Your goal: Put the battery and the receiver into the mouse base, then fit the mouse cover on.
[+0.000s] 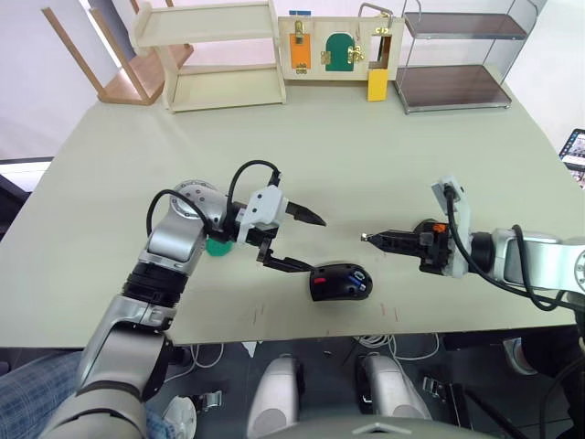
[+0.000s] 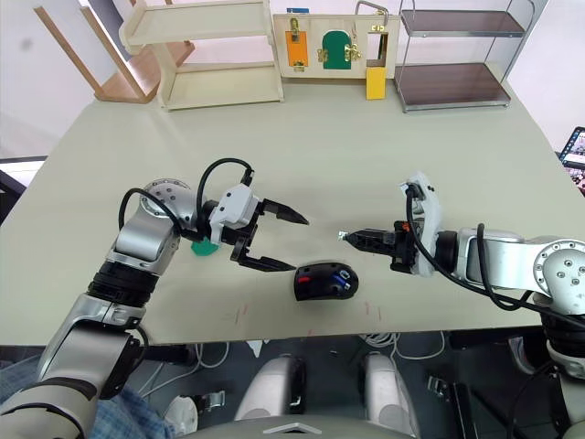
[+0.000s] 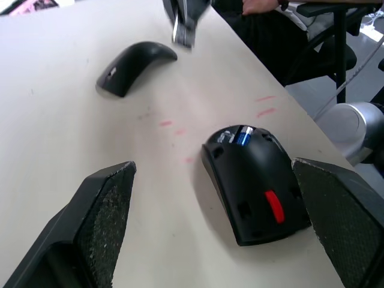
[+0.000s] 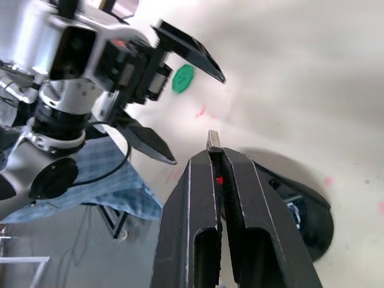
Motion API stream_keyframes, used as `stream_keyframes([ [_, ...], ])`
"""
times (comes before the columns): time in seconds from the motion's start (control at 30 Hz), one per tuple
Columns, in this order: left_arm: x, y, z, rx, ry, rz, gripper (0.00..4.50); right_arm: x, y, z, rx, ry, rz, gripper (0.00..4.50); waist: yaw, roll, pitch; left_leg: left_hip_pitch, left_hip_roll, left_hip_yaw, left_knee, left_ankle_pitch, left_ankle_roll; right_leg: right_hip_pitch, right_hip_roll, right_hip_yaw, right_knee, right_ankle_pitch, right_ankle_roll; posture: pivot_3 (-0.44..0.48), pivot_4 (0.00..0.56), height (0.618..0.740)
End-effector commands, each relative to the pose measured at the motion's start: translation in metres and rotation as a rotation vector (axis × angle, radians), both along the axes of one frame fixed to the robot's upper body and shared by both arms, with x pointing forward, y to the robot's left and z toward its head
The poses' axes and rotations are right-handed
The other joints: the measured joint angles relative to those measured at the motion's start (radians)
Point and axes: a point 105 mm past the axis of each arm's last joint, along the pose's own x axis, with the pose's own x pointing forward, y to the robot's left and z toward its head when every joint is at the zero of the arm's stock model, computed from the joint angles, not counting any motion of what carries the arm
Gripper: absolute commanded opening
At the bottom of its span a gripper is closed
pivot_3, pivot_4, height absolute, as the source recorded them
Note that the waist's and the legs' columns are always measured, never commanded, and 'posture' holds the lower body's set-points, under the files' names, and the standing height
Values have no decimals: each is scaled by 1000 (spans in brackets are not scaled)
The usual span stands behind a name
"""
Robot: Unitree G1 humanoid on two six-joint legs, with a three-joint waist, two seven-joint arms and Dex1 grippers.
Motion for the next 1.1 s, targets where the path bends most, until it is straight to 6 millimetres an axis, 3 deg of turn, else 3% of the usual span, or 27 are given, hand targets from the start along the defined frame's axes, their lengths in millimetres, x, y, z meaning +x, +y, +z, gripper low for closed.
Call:
stream_keyframes([
  [0.03,-6,-1,3,-27,2,1,4424,-7,-8,15,-12,-192,18,0,-1,0,0,0,0,0,0,0,0,0,0,0,0,0,0,0,150,740],
  [0.17,-14,-5,-5,-35,45,4,4424,-18,-16,14,-60,-404,77,0,1,0,0,0,-1,1,0,0,0,0,0,1,-1,0,1,0,150,740],
  [0.4,-19,-12,-15,-28,76,33,4424,-28,-40,-6,-211,-681,186,0,2,0,0,1,-1,1,2,0,0,1,0,1,0,-2,5,0,150,740],
  [0.57,-22,-18,-21,-36,107,57,4424,-28,-53,-16,-286,-856,253,0,-1,0,0,3,-1,2,3,0,0,2,0,1,0,-2,6,0,150,740],
  [0.77,-26,-25,-35,-27,132,106,4424,-36,-60,-22,-302,-922,391,0,2,0,0,3,-1,2,3,0,0,2,0,1,0,-1,5,0,150,740],
  [1.1,-14,-35,-50,2,100,156,4424,-33,-66,-16,-257,-971,362,0,5,0,0,3,-1,2,4,0,0,4,0,1,0,0,4,0,150,740],
])
